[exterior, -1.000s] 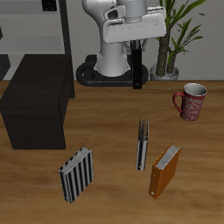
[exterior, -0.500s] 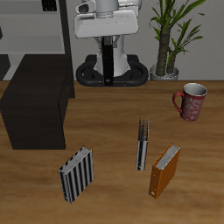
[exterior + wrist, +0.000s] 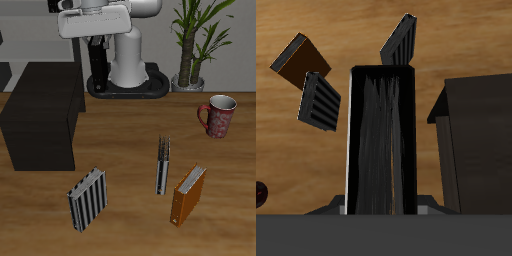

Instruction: Place the black book upright on top of the shelf

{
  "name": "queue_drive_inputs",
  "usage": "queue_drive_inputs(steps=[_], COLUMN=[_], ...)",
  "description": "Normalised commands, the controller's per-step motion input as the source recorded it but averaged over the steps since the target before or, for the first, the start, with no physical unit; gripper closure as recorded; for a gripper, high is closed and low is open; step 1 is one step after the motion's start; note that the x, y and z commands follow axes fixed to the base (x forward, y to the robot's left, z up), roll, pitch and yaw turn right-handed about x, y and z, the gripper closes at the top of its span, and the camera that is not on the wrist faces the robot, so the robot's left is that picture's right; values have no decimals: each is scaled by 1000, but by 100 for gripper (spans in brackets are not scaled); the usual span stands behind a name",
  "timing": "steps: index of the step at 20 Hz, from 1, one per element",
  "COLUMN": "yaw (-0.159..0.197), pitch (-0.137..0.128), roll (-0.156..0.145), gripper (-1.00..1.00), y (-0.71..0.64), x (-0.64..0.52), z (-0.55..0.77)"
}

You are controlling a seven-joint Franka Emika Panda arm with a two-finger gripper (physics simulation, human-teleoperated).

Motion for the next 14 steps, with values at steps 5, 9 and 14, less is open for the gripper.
queue_drive_inputs(steps=[5,9,14], yaw=[-33,-18,-15], pitch=[36,0,-21], roll=[-22,44,-44], gripper=[100,100,100], y=[-542,-403,-383], x=[77,-20,-28], z=[-21,65,101])
